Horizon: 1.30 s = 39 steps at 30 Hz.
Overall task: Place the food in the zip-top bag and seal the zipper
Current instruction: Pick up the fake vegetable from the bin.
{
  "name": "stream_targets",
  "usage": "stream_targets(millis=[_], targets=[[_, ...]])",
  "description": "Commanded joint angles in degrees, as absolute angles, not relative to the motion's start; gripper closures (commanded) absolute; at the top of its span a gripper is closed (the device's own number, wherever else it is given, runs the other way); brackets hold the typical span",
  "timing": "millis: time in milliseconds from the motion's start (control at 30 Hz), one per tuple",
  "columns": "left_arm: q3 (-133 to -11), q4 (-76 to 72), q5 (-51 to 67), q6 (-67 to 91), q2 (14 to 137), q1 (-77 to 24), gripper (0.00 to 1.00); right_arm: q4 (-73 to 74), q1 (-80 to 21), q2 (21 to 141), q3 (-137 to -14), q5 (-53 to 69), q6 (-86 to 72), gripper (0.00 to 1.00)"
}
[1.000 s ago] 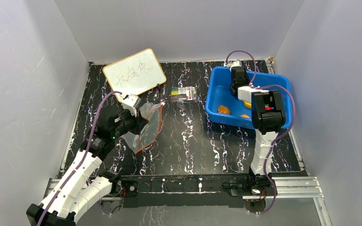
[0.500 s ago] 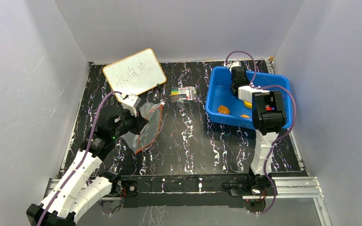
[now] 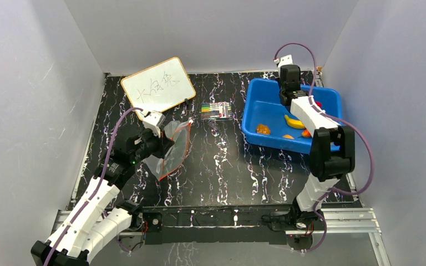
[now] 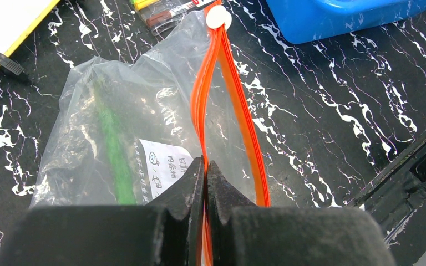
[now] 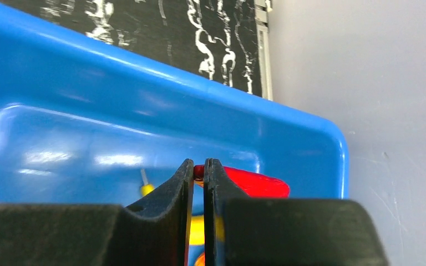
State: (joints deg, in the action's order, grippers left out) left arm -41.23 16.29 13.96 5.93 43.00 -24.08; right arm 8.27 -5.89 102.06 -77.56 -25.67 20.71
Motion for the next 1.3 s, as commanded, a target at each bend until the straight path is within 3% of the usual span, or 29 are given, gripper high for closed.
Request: stream_targets(millis=[0, 400, 1267], targets=[[-41.3, 15.3, 13.4, 5.3, 41.5, -24.0, 1.00, 15.1, -7.8, 92.8, -80.0, -19.4, 12.2, 1.00], [-41.1, 14.9, 14.0, 6.1, 41.7, -24.0, 1.00, 24.3, -12.9, 77.6, -79.8, -8.7, 5.8, 1.00], [-50.7, 12.7, 28.6, 20.5, 47.2, -24.0, 1.00, 12.3, -16.0, 49.5, -67.7, 34.4, -6.0, 1.00]])
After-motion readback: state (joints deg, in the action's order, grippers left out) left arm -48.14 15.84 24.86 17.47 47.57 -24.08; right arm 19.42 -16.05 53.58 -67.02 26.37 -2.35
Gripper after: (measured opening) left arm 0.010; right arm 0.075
